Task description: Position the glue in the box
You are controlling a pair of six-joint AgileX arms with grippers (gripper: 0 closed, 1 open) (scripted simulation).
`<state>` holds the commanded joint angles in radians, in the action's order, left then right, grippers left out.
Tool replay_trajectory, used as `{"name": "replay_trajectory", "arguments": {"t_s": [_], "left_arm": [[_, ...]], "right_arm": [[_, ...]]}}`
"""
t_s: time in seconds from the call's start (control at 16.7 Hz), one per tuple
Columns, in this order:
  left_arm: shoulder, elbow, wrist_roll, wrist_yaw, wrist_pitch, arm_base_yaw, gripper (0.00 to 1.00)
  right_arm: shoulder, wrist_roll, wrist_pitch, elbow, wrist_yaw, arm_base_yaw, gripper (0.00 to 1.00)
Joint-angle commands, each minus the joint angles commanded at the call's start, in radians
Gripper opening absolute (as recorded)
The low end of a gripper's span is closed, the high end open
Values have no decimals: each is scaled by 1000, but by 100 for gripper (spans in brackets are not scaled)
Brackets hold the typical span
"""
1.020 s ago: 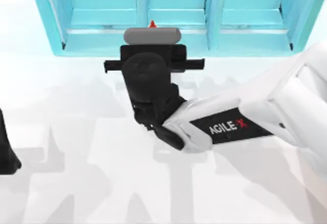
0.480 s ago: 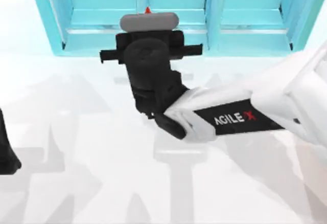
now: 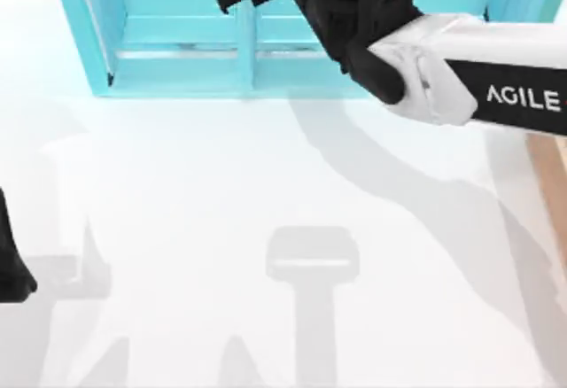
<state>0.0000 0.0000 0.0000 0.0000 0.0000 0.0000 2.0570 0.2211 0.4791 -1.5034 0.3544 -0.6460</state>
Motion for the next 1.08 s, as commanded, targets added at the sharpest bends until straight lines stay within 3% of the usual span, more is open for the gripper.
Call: {"name": "replay_trajectory", "arguments": {"t_s": [0.42,0.78,1.08], "left_arm": [[0,0,0,0,0,0,100],[0,0,0,0,0,0,100],[0,0,0,0,0,0,100]], "right_arm": [[-154,522,-487,-27,-533,328,0],[-174,1106,-1020,32,-978,697,0],[-119,1604,-1455,118,-1289,1029,0]]}}
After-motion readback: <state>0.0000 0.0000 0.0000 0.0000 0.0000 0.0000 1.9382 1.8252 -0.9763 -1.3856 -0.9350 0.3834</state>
